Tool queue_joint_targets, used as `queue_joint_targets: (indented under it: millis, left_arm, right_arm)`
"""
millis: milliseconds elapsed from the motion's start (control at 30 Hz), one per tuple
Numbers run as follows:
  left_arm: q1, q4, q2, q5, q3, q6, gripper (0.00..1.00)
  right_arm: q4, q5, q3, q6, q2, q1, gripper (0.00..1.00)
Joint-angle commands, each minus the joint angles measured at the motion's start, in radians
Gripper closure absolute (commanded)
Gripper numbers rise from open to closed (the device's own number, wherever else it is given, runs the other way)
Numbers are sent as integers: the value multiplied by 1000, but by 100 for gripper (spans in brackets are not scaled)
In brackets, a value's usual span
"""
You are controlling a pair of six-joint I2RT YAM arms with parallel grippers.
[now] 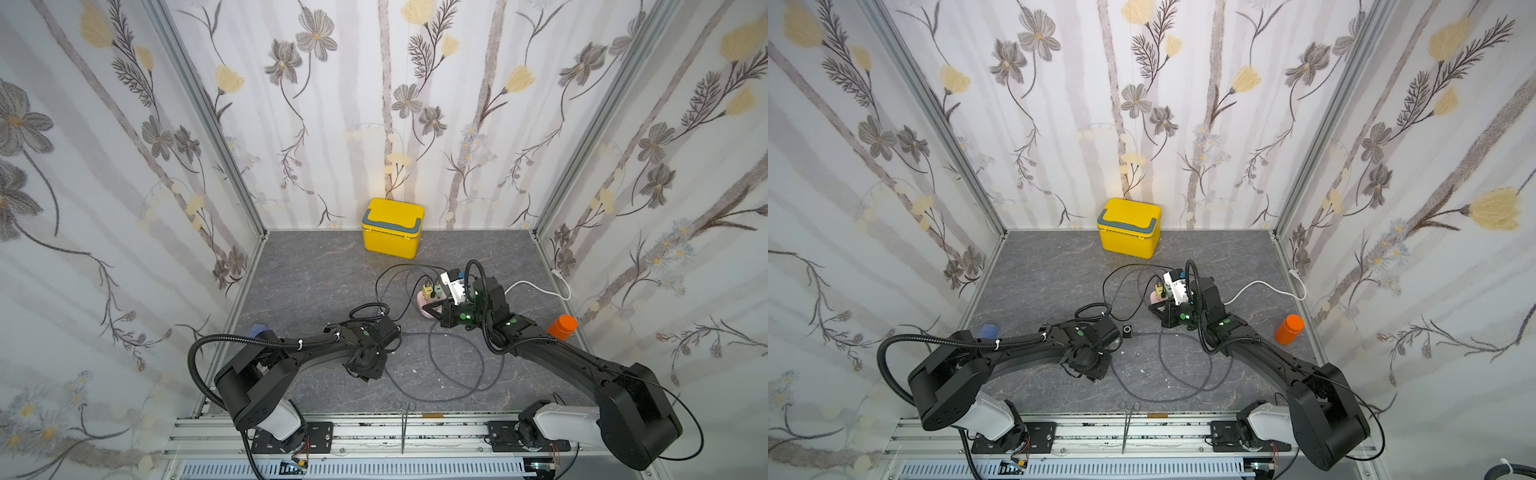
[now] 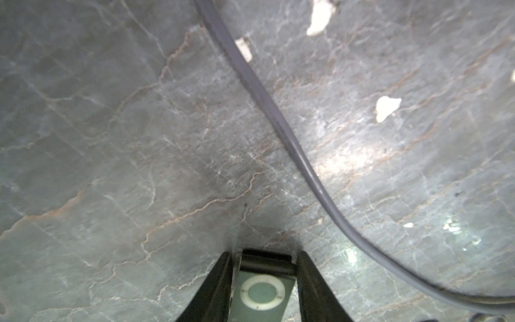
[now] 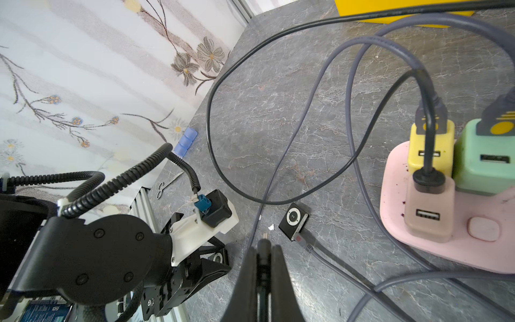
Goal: Charge mp3
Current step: Pick up the MP3 player from the center of the board.
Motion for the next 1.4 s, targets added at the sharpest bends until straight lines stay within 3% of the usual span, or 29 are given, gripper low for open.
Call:
queue_joint_targets:
  millis: [0, 500, 733, 1033, 1367]
  left_arm:
    - [-5, -53, 13, 29, -17, -3, 58]
    - [-23, -80, 40, 77, -28, -42, 61]
    - [-23, -93, 56, 85, -32, -140, 78]
    - [-22, -101, 12, 125, -36, -176, 57]
    - [-20, -96, 23, 92, -46, -195, 54]
  right_arm:
    - [26, 4, -6, -15, -13, 0, 100]
    - [38, 17, -31, -2, -46, 0, 100]
    - [49, 30, -57, 13, -77, 1, 100]
    - [39, 35, -74, 11, -113, 0, 100]
    - [40, 40, -83, 11, -122, 0, 100]
